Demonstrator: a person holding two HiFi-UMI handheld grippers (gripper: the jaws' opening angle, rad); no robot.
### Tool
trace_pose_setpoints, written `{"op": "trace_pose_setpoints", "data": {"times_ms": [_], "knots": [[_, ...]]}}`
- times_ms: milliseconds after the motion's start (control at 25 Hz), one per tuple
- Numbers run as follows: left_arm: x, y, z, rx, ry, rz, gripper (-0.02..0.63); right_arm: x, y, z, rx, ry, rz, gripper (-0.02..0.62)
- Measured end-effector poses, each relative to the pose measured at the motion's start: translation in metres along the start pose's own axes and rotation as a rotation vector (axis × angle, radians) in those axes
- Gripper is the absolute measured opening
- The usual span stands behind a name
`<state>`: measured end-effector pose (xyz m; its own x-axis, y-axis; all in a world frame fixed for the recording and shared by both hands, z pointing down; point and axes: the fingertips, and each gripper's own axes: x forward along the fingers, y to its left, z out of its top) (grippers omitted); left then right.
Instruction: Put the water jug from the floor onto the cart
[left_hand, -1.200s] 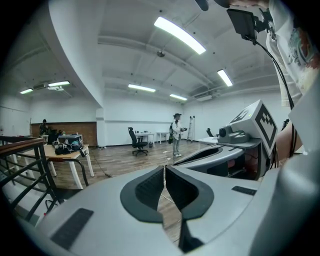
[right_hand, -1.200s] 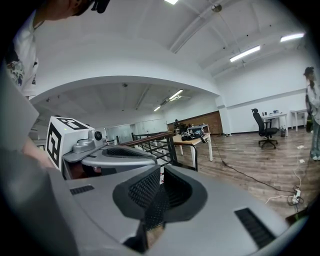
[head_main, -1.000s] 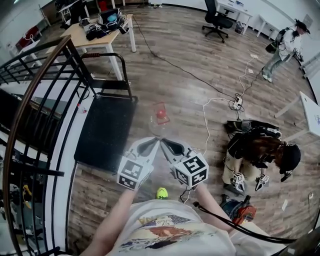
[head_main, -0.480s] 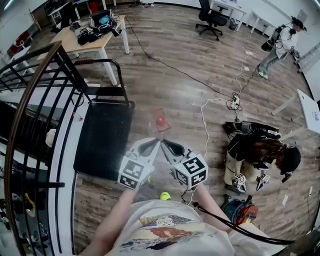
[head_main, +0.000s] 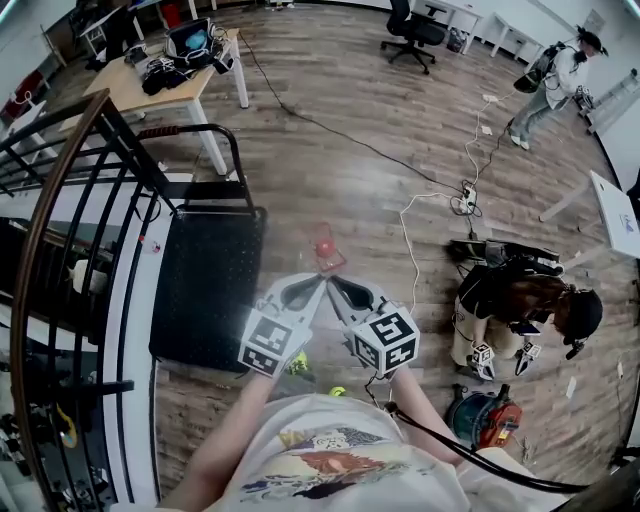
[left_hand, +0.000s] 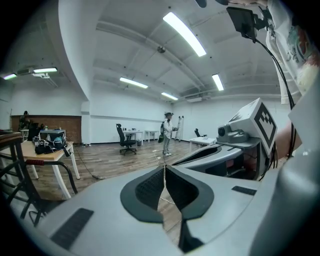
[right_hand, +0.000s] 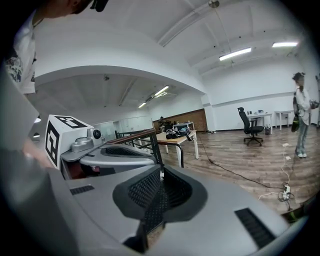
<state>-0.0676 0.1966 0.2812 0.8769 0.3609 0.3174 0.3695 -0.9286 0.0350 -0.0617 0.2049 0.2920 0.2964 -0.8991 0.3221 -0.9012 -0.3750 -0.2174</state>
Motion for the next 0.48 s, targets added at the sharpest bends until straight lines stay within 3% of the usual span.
{"op": "trace_pose_setpoints", "data": {"times_ms": [480], "knots": [[0.004,0.054,-0.014,-0.021,0.001,-0.074,0.014,0.054,0.000,0.002,-0.026,0.051,-0.071,0.029]]}}
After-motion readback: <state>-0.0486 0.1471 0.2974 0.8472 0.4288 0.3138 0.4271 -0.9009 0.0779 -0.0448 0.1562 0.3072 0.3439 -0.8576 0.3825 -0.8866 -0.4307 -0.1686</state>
